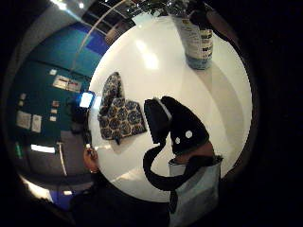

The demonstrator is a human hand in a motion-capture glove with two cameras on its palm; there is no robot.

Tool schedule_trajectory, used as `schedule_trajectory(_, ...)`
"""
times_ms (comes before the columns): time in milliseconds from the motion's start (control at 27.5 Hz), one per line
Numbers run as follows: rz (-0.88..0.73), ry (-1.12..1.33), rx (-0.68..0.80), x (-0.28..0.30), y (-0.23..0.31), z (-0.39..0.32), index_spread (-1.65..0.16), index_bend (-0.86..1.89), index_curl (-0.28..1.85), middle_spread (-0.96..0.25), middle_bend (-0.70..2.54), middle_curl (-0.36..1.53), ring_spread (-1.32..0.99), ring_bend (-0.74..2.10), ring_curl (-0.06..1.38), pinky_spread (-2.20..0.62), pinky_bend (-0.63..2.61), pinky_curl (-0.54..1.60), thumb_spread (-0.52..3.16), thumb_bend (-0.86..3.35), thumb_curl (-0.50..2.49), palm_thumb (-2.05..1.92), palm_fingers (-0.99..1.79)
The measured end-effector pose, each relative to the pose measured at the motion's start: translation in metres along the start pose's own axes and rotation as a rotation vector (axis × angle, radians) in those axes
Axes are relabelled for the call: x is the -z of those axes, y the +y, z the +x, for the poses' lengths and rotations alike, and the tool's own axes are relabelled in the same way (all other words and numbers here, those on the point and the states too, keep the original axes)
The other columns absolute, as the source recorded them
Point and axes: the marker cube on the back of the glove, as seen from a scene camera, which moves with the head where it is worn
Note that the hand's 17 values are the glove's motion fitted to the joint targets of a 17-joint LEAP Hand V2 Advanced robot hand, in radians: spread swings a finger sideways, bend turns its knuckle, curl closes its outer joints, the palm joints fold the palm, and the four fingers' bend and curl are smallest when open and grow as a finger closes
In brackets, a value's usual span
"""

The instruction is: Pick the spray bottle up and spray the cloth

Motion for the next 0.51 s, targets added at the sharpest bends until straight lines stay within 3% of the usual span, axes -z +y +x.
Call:
schedule_trajectory(291, 0.184, -0.151, -0.17, 0.014, -0.052, 0.021, -0.35, 0.11, 0.24, -0.03, 0.21, 0.29, -0.04, 0.39, 0.28, 0.23, 0.28, 0.29, 1.17, 0.09, 0.23, 0.59, 0.71)
schedule_trajectory(510, 0.208, -0.32, -0.226, 0.008, -0.085, 0.025, -0.33, 0.11, 0.24, -0.04, 0.21, 0.31, -0.05, 0.4, 0.3, 0.21, 0.29, 0.32, 1.19, 0.1, 0.27, 0.67, 0.71)
